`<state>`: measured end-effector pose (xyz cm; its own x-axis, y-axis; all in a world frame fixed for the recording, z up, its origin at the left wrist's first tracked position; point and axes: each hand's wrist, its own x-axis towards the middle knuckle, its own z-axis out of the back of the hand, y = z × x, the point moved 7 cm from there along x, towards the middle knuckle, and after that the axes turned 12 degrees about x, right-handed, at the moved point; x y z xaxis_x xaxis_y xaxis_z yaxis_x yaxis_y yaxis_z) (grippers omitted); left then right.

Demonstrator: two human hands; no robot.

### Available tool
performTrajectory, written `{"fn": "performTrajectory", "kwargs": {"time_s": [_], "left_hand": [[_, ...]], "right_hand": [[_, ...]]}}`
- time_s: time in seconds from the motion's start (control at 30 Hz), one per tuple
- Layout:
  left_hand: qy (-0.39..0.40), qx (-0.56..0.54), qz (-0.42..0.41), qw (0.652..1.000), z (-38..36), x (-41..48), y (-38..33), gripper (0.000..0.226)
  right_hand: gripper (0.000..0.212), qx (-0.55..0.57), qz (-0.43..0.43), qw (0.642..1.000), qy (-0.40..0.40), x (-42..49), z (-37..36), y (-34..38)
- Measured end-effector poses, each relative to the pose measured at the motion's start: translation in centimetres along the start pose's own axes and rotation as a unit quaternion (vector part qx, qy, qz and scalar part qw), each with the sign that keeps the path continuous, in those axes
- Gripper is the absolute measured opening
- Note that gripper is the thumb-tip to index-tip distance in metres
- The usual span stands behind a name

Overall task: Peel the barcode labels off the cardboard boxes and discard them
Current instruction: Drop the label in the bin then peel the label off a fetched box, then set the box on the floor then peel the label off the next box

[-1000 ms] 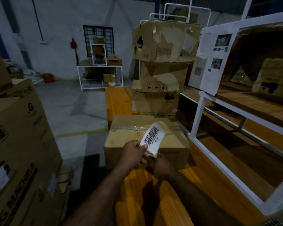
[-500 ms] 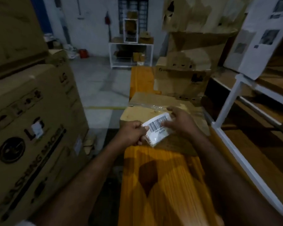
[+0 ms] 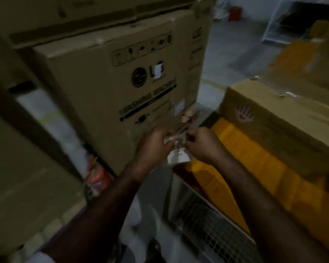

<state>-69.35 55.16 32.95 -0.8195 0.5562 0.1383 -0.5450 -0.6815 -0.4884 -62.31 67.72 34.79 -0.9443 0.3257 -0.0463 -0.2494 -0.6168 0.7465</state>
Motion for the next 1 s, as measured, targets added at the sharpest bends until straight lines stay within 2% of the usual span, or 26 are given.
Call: {"fn": "performTrajectory", "kwargs": {"time_s": [0.2,0.37,0.53,0.6,0.7,0.83,1.0], "left_hand": [[0.031,0.029,0.138,0.99,0.6,-11.5,14.2,0.01],[0.042,0.011,0.291,0.956,1.0,-23.5,24.7,0.019],[0.076,-0.023,0.376,0.923,0.6,-33.2,34.1,0.016],[0.087,-0.037,0.415,0.905,-0.5,-36.1,37.7,0.017],[0.095,-0.052,0.471,0.876,-3.3,-39.4,42.7,0.015],[0.103,-0.084,0.535,0.834,-9.8,-42.4,49.3,0.012],[0.143,-0.133,0.561,0.804,-18.6,-43.4,53.9,0.014]], "right_hand": [[0.004,0.014,0.012,0.988,0.156,-2.8,-16.7,2.8],[0.007,0.018,0.006,0.97,0.242,-7.5,-30.9,5.0],[0.015,-0.052,0.013,0.943,0.328,-11.6,-44.7,6.2],[0.024,-0.095,0.004,0.94,0.329,-12.6,-49.6,5.2],[0.027,-0.147,-0.028,0.938,0.311,-12.9,-56.3,2.5],[0.033,-0.169,-0.046,0.93,0.323,-12.1,-65.1,-2.6],[0.031,-0.174,-0.056,0.913,0.365,-10.7,-72.3,-9.6]]}}
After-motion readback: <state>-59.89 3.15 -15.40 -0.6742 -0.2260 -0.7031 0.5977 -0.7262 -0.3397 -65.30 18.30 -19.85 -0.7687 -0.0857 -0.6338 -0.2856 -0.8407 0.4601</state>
